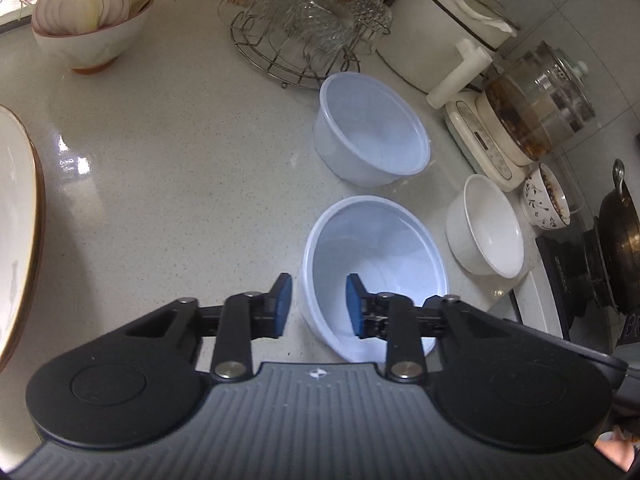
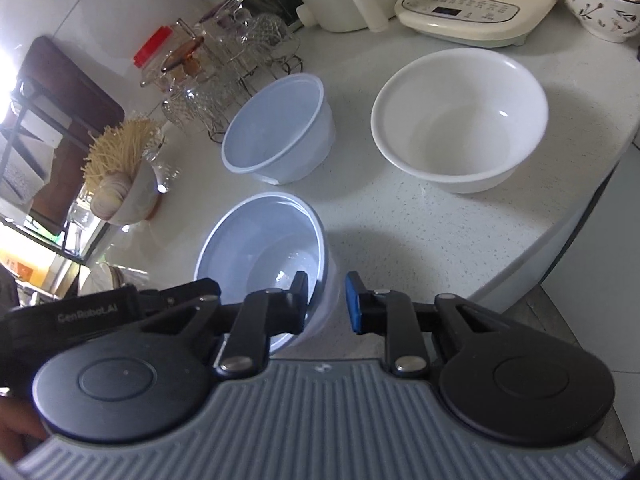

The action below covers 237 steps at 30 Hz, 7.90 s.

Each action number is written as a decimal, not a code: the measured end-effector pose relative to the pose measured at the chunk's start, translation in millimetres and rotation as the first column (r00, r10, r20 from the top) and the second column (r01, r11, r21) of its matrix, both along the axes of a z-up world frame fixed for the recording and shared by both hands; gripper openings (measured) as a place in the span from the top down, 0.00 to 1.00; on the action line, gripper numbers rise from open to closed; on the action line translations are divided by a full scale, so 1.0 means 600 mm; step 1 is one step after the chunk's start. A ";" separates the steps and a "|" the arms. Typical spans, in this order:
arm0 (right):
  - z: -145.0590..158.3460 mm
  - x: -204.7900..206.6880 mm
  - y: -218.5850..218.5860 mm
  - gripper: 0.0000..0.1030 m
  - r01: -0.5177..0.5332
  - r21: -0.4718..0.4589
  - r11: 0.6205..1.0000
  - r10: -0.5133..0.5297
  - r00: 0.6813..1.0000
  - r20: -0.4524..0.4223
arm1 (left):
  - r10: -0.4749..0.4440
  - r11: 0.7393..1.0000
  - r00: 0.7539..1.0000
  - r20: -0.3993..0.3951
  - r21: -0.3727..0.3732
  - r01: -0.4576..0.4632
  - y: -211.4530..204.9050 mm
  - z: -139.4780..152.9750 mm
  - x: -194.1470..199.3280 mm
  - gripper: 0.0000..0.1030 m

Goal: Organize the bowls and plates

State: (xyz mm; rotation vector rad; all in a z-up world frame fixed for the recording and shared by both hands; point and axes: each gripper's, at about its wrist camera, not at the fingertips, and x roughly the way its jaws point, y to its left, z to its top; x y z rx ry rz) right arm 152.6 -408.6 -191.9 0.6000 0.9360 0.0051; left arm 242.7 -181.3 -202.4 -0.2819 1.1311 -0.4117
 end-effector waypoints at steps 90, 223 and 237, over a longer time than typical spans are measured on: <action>0.230 -0.050 0.068 0.42 -0.050 -0.250 0.967 0.135 0.932 0.337 | -0.065 0.995 0.931 0.360 0.090 0.035 0.080 0.258 -0.111 0.64; 0.093 0.149 0.124 0.88 -0.330 -0.157 0.931 0.323 0.944 -0.070 | 0.125 0.992 0.992 0.007 0.014 -0.125 0.122 0.082 0.012 0.89; 0.066 0.157 0.110 0.75 -0.309 -0.054 0.949 0.302 0.946 -0.117 | 0.113 0.988 0.993 0.027 0.102 -0.115 0.107 0.084 0.012 0.49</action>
